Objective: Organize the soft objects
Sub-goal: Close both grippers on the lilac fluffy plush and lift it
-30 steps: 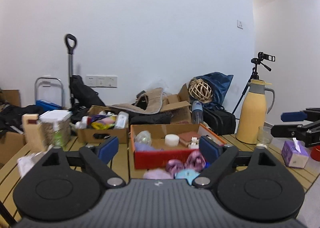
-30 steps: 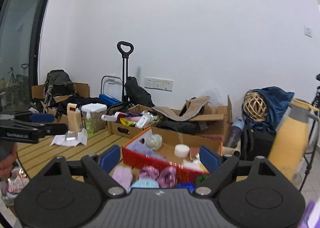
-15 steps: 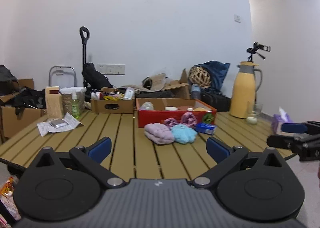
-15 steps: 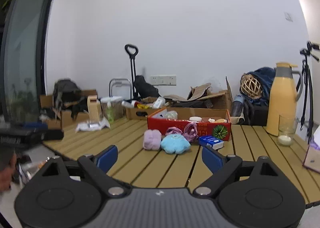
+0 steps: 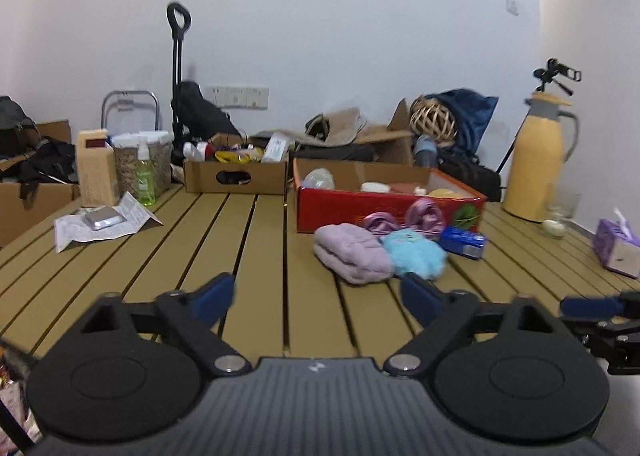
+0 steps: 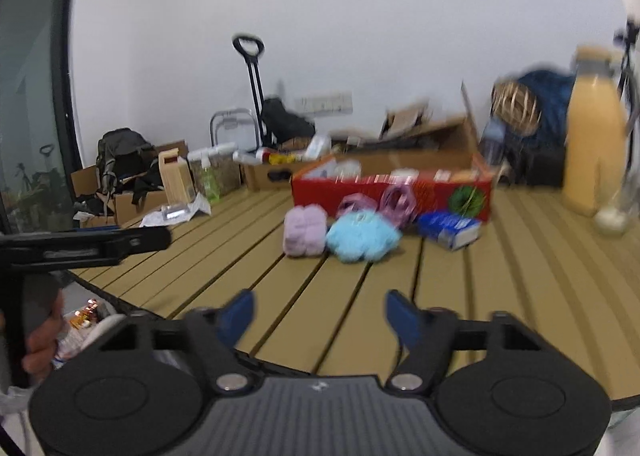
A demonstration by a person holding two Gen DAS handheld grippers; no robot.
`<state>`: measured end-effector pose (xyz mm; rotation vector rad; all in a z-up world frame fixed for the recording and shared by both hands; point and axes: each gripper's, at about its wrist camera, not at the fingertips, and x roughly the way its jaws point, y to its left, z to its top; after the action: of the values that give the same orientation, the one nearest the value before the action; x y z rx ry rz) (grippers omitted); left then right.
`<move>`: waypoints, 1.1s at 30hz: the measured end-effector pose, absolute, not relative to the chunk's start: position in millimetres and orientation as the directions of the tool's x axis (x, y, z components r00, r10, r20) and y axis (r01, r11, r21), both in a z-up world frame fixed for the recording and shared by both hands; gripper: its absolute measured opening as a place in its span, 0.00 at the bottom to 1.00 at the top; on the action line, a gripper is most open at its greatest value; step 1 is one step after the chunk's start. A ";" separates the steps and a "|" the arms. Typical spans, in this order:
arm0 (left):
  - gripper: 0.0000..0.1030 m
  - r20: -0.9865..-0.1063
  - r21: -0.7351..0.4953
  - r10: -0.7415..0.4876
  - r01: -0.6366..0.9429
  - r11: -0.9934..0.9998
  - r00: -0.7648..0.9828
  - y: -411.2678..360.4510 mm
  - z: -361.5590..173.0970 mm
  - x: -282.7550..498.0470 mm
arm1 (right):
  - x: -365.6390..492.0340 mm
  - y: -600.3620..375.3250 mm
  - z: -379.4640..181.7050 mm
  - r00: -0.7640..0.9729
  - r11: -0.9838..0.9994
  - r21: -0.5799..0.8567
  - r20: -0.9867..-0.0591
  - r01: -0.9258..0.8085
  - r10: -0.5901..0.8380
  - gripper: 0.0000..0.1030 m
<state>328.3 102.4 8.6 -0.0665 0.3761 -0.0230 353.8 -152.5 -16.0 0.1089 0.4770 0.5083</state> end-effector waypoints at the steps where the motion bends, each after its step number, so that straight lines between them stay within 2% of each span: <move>1: 0.76 -0.379 -0.075 -0.053 0.026 0.997 0.924 107.5 8.7 345.3 | 370.3 -147.0 -20.0 0.749 0.860 0.259 -0.424 -0.439 0.510 0.49; 2: 0.75 -0.384 -0.084 -0.075 0.046 0.995 0.920 111.5 8.9 359.5 | 385.2 -141.0 -24.0 0.734 0.855 0.288 -0.439 -0.432 0.519 0.45; 7: 0.75 -0.444 -0.180 -0.174 0.103 0.978 0.879 133.5 4.1 459.0 | 454.5 -103.9 -47.4 0.660 0.807 0.429 -0.472 -0.406 0.584 0.45; 13: 0.75 -0.502 -0.275 -0.275 0.150 0.950 0.820 138.7 -18.5 558.4 | 517.6 -65.5 -65.3 0.656 0.803 0.495 -0.491 -0.331 0.573 0.45; 15: 0.66 -0.535 -0.319 -0.290 0.127 0.939 0.794 141.9 -30.4 578.9 | 534.6 -65.7 -68.1 0.672 0.783 0.550 -0.465 -0.291 0.576 0.45; 17: 0.31 -0.550 -0.414 -0.353 0.121 0.902 0.756 151.2 -41.3 583.7 | 547.0 -70.9 -68.9 0.695 0.778 0.582 -0.459 -0.235 0.553 0.45; 18: 0.28 -0.550 -0.475 -0.390 0.107 0.874 0.738 159.2 -45.1 582.7 | 551.9 -74.7 -69.1 0.702 0.768 0.601 -0.449 -0.220 0.553 0.45; 20: 0.25 -0.521 -0.551 -0.414 0.076 0.831 0.747 172.7 -44.7 569.0 | 557.8 -77.0 -68.4 0.711 0.761 0.611 -0.435 -0.218 0.553 0.45; 23: 0.26 -0.496 -0.572 -0.399 0.055 0.818 0.772 178.3 -42.4 543.3 | 563.8 -70.2 -68.7 0.711 0.776 0.585 -0.440 -0.236 0.549 0.44; 24: 0.29 -0.487 -0.581 -0.396 0.049 0.812 0.778 177.3 -43.4 537.8 | 566.1 -67.7 -69.9 0.710 0.778 0.582 -0.444 -0.235 0.547 0.43; 25: 0.40 -0.485 -0.580 -0.399 0.055 0.813 0.778 175.6 -45.5 535.5 | 568.2 -66.3 -71.1 0.707 0.781 0.580 -0.449 -0.234 0.546 0.42; 26: 0.45 -0.487 -0.571 -0.402 0.065 0.818 0.775 173.1 -46.2 537.1 | 569.9 -64.2 -71.7 0.706 0.784 0.575 -0.453 -0.235 0.544 0.36; 27: 0.45 -0.500 -0.560 -0.393 0.058 0.826 0.772 170.7 -47.3 539.4 | 571.5 -61.8 -71.9 0.705 0.791 0.561 -0.458 -0.243 0.541 0.30; 28: 0.45 -0.510 -0.549 -0.386 0.054 0.834 0.768 168.8 -48.0 540.9 | 571.0 -62.4 -70.4 0.706 0.796 0.550 -0.459 -0.252 0.540 0.28; 30: 0.29 -0.525 -0.513 -0.342 0.031 0.858 0.780 164.6 -46.6 539.1 | 565.6 -66.9 -68.1 0.689 0.785 0.560 -0.458 -0.266 0.561 0.20; 31: 0.23 -0.519 -0.502 -0.326 0.027 0.864 0.790 162.8 -43.1 533.9 | 560.2 -68.3 -64.9 0.678 0.776 0.560 -0.452 -0.291 0.580 0.19; 32: 0.18 -0.505 -0.511 -0.327 0.029 0.859 0.799 161.7 -39.2 524.6 | 551.2 -69.6 -60.5 0.674 0.775 0.545 -0.444 -0.320 0.590 0.18; 33: 0.18 -0.492 -0.523 -0.331 0.031 0.852 0.805 160.6 -36.1 512.7 | 540.6 -72.0 -56.4 0.670 0.777 0.527 -0.442 -0.344 0.596 0.18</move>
<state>512.7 160.6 -36.1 -0.5222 0.6091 -0.2037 540.6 -72.0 -56.4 0.4240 0.6409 0.5480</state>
